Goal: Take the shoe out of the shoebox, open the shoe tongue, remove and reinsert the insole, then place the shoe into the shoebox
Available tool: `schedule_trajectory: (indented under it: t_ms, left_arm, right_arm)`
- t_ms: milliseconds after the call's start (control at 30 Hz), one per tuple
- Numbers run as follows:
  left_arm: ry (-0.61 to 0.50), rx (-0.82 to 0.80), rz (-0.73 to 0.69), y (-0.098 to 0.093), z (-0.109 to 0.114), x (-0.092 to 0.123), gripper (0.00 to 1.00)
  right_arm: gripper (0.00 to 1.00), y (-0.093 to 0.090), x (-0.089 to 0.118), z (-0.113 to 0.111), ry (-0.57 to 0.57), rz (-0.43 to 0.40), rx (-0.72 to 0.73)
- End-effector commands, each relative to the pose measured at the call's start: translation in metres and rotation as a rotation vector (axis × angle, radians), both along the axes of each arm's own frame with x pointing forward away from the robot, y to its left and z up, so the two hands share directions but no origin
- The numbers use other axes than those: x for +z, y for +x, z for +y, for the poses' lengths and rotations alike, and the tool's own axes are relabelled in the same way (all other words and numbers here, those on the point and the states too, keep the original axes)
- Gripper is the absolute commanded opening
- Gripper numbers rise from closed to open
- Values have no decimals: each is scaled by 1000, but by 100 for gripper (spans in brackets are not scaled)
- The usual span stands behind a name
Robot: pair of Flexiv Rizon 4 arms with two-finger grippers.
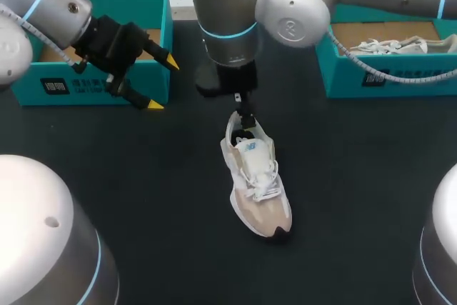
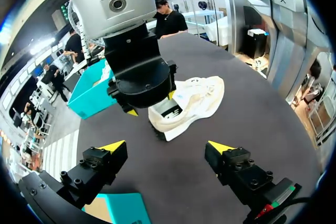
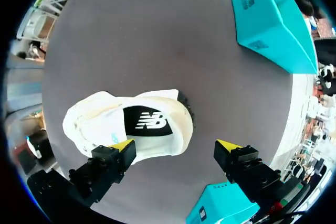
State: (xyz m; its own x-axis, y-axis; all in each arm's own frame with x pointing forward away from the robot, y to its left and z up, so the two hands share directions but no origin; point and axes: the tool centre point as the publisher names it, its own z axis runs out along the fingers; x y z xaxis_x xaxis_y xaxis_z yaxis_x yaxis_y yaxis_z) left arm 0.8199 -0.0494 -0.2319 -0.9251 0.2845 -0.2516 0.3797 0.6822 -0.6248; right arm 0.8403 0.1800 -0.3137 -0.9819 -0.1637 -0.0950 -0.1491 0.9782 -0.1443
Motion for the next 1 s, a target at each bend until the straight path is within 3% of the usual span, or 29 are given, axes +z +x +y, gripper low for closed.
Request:
schedule_trajectory:
  t_ms: [33, 133, 433, 467, 500, 633, 733, 900, 967, 1000]
  left_arm:
    - [2, 0, 0, 0, 0, 0, 100]
    - [2, 0, 0, 0, 0, 0, 100]
    - [2, 0, 0, 0, 0, 0, 100]
    - [2, 0, 0, 0, 0, 0, 100]
    - [2, 0, 0, 0, 0, 0, 100]
    - [2, 0, 0, 0, 0, 0, 100]
    - [2, 0, 0, 0, 0, 0, 100]
    - [2, 0, 0, 0, 0, 0, 100]
    - [2, 0, 0, 0, 0, 0, 100]
    - [2, 0, 0, 0, 0, 0, 100]
  right_arm:
    - [98, 6, -8, 10, -7, 30, 188]
    - [88, 7, -15, 12, 37, 41, 156]
    - [92, 11, -29, 18, 36, 14, 127]
    - [88, 12, -31, 16, 29, -3, 102]
    - [78, 13, -32, 14, 39, -13, 81]
    - [68, 14, -38, 13, 19, -28, 63]
    - [50, 15, -44, 12, 17, -35, 46]
    - [40, 15, -55, 9, 1, -21, 46]
    - [25, 16, -58, 9, -7, -19, 38]
    - [7, 16, -59, 8, -8, -19, 32]
